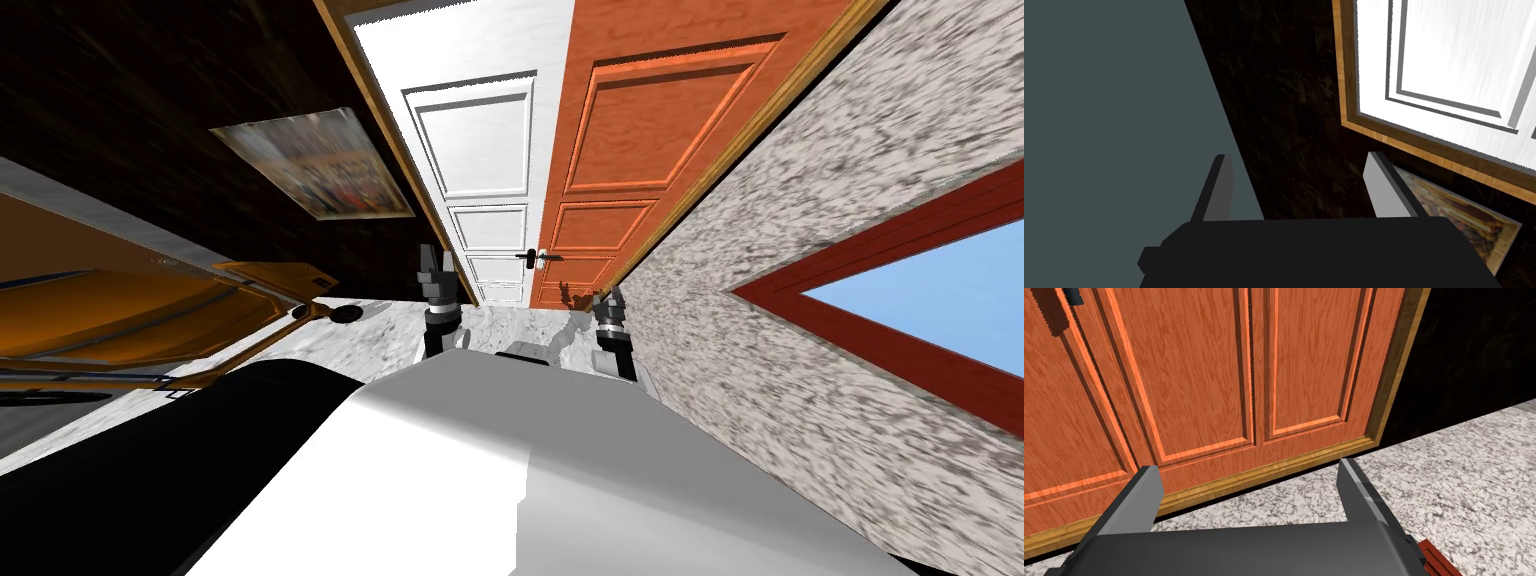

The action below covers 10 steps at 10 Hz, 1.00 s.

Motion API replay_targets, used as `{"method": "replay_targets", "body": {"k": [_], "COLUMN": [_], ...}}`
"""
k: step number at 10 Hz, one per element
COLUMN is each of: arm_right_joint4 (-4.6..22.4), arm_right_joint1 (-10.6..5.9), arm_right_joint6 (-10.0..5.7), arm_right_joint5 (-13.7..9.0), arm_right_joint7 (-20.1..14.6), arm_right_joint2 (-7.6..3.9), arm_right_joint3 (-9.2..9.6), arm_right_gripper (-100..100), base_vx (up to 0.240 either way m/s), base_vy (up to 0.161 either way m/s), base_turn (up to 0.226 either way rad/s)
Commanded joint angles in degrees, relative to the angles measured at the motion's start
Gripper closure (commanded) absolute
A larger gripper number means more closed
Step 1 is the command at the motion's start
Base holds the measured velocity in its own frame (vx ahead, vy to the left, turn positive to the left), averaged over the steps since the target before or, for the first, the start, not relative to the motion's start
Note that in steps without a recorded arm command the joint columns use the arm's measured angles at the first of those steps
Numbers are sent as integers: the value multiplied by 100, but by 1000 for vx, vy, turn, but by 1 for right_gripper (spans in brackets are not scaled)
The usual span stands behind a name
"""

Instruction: Pull the door open

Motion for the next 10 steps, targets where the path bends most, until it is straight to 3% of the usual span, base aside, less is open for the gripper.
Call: {"method": "replay_targets", "body": {"k": [1, 10], "arm_right_joint4": [187, 1113], "arm_right_joint1": [-75, -428], "arm_right_joint6": [19, 127], "arm_right_joint5": [65, 444], "arm_right_joint7": [-84, -473], "arm_right_joint2": [-48, -261], "arm_right_joint3": [-27, -133], "arm_right_gripper": [-100, -100], "base_vx": [133, 117], "base_vy": [43, 40], "base_turn": [55, 63]}}
